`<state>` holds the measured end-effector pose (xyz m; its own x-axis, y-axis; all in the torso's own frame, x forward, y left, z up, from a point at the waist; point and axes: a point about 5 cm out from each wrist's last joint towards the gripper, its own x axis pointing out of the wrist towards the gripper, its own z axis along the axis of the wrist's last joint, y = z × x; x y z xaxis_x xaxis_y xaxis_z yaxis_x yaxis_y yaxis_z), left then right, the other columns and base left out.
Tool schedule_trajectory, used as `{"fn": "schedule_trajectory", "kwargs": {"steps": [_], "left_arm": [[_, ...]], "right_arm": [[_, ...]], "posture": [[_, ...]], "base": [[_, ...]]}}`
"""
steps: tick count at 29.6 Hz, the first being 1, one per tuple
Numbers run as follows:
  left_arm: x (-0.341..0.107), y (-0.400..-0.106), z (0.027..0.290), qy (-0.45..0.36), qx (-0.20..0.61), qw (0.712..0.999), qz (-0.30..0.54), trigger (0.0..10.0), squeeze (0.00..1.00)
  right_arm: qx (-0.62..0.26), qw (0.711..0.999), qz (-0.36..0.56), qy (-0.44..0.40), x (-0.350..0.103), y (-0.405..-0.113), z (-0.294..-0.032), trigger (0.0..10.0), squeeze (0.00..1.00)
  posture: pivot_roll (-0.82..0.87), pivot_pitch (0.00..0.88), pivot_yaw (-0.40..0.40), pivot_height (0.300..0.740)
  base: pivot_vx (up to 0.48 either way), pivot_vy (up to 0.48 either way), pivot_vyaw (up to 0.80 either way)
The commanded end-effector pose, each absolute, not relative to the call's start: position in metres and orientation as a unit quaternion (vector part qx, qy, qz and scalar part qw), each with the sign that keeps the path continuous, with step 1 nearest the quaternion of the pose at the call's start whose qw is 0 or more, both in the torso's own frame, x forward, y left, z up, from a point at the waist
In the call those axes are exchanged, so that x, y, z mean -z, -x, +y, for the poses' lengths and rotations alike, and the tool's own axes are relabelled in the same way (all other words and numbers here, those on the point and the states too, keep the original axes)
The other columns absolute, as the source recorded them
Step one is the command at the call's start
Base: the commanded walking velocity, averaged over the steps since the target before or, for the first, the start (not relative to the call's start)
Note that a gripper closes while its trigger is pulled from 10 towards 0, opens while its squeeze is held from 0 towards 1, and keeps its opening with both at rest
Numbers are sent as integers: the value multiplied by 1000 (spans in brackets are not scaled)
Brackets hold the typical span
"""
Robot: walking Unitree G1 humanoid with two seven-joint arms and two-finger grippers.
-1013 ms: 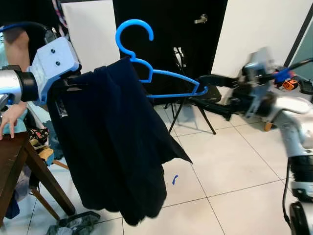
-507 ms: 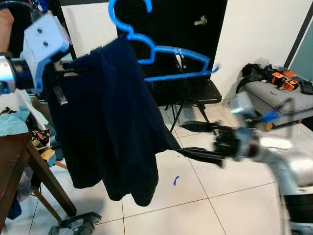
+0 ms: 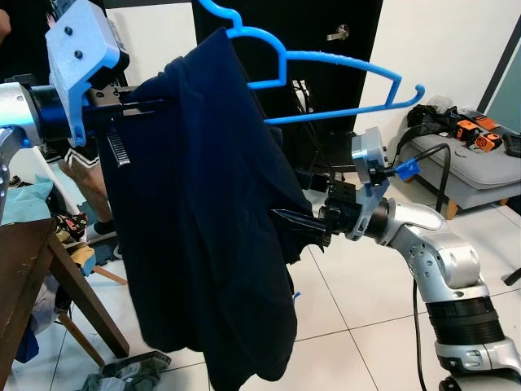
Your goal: Hang hanger
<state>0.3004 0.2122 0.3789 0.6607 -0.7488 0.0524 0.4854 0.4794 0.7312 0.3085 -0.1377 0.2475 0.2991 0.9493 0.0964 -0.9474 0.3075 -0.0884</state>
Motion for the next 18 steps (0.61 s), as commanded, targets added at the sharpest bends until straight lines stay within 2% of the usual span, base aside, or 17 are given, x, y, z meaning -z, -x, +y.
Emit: {"fn": "schedule_trajectory", "kwargs": {"steps": [1, 8, 18], "left_arm": [[-390, -301, 219, -360, 333, 848, -201, 0, 0], [-391, -306, 229, -362, 293, 863, -196, 0, 0], [-391, -306, 232, -361, 284, 867, -193, 0, 0]], "right_arm": [[-596, 800, -66, 8, -250, -304, -141, 0, 0], [-586, 808, -62, 9, -251, -305, -151, 0, 0], [-566, 821, -73, 6, -255, -311, -156, 0, 0]], "posture": [[17, 0, 48, 740], [12, 0, 49, 740], [21, 0, 48, 740]], "base": [[0, 0, 0], [0, 0, 0], [0, 0, 0]]}}
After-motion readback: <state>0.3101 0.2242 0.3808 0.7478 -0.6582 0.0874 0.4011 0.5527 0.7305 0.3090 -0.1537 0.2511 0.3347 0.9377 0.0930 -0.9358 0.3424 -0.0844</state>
